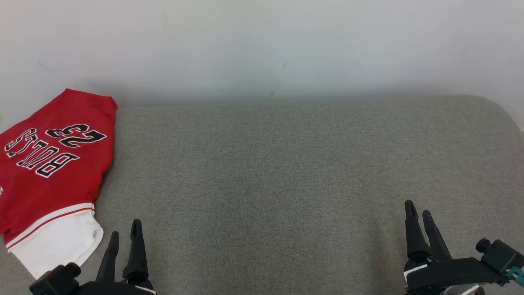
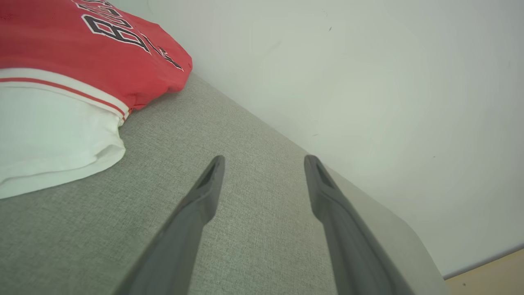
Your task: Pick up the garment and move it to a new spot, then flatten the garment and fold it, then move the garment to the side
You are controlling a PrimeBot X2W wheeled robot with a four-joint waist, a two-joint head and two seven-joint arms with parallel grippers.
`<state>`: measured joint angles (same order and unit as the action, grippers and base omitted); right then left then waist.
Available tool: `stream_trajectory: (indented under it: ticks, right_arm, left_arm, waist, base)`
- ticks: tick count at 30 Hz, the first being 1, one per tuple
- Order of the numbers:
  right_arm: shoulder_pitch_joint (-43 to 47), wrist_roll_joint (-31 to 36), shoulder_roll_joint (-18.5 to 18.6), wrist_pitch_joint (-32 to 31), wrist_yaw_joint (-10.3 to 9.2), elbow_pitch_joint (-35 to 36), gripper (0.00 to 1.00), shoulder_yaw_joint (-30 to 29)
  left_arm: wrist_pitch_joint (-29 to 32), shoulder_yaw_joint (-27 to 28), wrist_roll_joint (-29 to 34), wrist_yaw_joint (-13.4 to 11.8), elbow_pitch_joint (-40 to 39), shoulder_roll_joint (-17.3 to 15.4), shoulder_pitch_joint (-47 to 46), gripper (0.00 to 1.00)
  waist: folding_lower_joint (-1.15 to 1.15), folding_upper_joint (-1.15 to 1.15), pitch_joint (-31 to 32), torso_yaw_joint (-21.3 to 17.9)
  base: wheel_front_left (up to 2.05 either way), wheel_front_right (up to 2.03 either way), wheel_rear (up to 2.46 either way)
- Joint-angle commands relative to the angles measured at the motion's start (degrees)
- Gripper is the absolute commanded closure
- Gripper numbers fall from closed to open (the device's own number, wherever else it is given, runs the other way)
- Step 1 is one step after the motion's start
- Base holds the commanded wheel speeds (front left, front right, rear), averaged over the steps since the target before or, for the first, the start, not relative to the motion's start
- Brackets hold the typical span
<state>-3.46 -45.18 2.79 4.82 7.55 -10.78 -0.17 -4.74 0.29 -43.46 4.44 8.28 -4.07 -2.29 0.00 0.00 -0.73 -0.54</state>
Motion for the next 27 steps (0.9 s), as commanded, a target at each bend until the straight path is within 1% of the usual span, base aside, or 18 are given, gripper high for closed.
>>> stream_trajectory:
  ticks: [1, 9, 10, 27]
  right_arm:
    - [-0.4, 2.5, 0.2, 0.7, -0.05, 0.8, 0.0, 0.2]
    - [-0.1, 8.9, 0.1, 2.0, -0.05, 0.9, 0.0, 0.4]
    - [-0.1, 8.9, 0.1, 2.0, -0.05, 0.9, 0.0, 0.4]
    - [0.2, 21.0, 0.1, 4.9, -0.07, 1.4, 0.0, 1.3]
  left_arm:
    - [-0.7, -0.3, 2.5, -0.3, -1.1, -0.5, -0.2, 0.0]
    - [-2.1, -1.1, 8.0, -0.5, -1.8, -1.1, 0.4, 0.0]
    - [-2.1, -1.1, 8.0, -0.5, -1.8, -1.1, 0.4, 0.0]
    - [-4.9, -2.2, 19.1, -1.3, -3.5, -2.0, 1.5, 0.0]
  waist:
    - [0.0, 0.0, 0.0, 0.0]
    - [0.0, 0.0, 0.1, 0.1]
    - [0.0, 0.0, 0.1, 0.1]
    - [0.0, 0.0, -0.1, 0.2]
  base:
    - [0.0, 0.0, 0.0]
    - [0.0, 0.0, 0.0]
    - [0.0, 0.0, 0.0]
    - [0.0, 0.0, 0.0]
